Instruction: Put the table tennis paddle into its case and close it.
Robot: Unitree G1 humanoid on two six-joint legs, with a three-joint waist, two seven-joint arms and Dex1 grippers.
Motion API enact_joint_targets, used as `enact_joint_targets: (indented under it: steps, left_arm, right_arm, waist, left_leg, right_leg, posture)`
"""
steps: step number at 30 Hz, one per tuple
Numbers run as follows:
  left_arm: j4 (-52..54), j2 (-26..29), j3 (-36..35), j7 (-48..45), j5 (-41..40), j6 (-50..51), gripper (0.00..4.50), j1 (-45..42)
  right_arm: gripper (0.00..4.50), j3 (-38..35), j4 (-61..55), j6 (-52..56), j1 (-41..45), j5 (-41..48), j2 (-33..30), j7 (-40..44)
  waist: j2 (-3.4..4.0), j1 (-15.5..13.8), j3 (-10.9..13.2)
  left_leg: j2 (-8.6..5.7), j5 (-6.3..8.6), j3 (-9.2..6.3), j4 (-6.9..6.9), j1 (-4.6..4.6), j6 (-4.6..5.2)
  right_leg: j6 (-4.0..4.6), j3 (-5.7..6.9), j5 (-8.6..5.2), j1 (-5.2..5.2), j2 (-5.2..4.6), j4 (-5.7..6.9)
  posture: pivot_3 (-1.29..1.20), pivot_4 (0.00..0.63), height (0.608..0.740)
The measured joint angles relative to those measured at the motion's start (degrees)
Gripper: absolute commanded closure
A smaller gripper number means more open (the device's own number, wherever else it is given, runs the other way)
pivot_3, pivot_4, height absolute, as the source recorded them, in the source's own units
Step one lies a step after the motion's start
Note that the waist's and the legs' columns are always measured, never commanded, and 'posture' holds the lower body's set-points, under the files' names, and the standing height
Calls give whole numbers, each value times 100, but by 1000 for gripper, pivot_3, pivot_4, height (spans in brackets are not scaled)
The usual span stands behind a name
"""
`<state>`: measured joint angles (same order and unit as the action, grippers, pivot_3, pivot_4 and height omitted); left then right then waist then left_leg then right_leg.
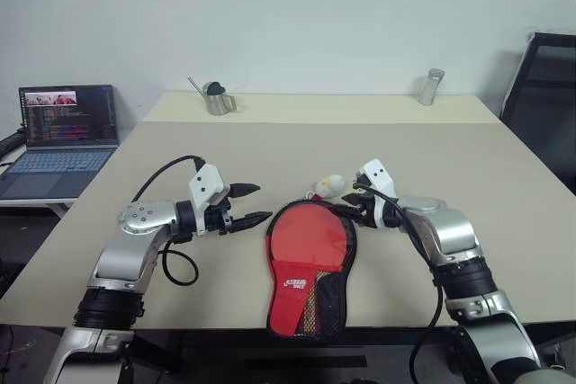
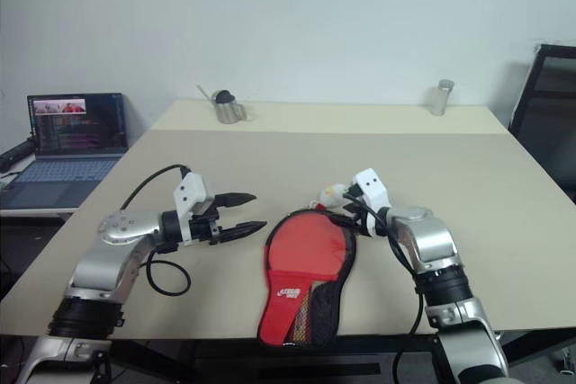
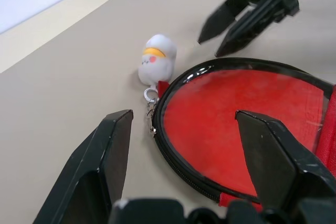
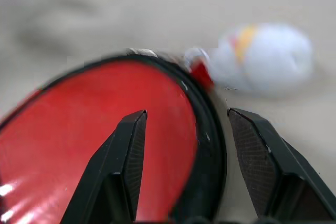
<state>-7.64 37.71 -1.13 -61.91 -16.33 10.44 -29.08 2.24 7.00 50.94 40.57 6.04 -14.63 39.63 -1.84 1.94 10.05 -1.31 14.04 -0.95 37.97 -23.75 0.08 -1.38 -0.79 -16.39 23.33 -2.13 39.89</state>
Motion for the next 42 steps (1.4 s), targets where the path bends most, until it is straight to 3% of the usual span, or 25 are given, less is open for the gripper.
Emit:
enact_joint_targets:
  steps: [7,14,17,24,42]
  left_arm:
    - [0,1,78,-2,7,-64,1085,1]
    - [0,6,79,0,7,-68,1085,1]
    - [2,15,79,0,7,-68,1085,1]
    - [11,37,79,0,10,-67,1085,2]
    - [13,42,82,-24,92,-83,1085,-1]
  right_arm:
    - [1796,-173,-301,438,-568,250,105,-562]
    - [1796,-350,-145,492,-585,499,167,-855]
    - [2359,-454,-15,489,-554,653,193,-941]
    - [4485,-549,101,599,-463,882,218,-1089]
    - [4485,-427,515,455,-136,931,224,-1145]
  waist:
    - [0,-7,0]
    - [-1,-7,0]
    - [-1,-7,-1]
    - [-1,-7,-1]
    - [-1,33,-1]
  left_leg:
    - [-1,0,3,1,-1,0]
    - [-1,0,3,1,0,1]
    - [-1,0,2,1,2,1]
    - [-1,0,2,3,3,1]
    - [0,-1,3,3,6,2]
  right_leg:
    - [0,-1,0,-2,0,-2]
    - [0,-1,0,-3,1,-3]
    - [0,0,0,-6,2,-2]
    - [0,-1,0,-7,2,-2]
    - [0,-3,0,-7,4,1]
  posture:
    - [0,150,740]
    - [0,150,740]
    - [0,150,740]
    - [0,150,740]
    - [0,150,740]
